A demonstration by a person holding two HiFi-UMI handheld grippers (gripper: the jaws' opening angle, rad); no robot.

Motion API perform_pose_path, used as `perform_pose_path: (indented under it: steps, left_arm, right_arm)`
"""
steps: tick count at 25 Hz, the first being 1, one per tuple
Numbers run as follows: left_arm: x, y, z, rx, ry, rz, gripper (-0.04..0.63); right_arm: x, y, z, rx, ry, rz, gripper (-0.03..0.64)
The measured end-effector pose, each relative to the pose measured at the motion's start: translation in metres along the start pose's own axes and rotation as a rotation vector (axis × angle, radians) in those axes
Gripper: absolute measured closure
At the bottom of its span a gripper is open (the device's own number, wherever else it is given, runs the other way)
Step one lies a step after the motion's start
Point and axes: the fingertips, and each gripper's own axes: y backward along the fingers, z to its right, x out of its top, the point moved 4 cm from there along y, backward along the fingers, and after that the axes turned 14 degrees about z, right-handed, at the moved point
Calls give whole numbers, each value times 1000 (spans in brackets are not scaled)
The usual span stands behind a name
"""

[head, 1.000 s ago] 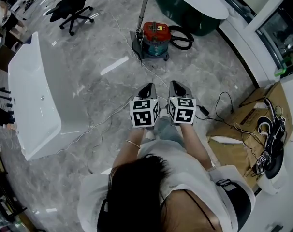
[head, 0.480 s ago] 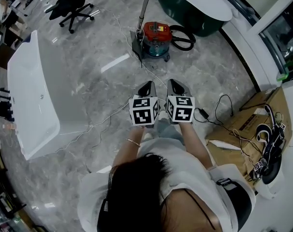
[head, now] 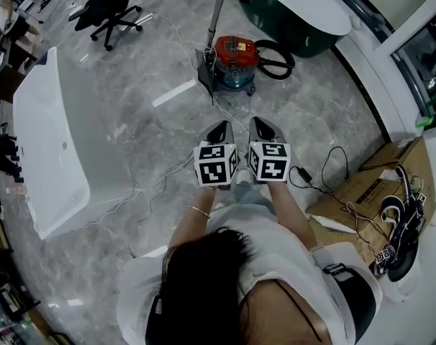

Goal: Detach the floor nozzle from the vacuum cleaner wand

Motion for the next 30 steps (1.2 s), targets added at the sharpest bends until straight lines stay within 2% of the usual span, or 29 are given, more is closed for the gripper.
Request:
perform_pose_path:
  steps: [26, 30]
  left_arm:
    - [22, -72, 12, 74, 1, 18, 592]
    - [27, -81, 18, 70, -3, 33, 592]
  right_arm:
    - [25, -62, 48, 86, -15, -2, 603]
    - [32, -68, 52, 124, -34, 20, 603]
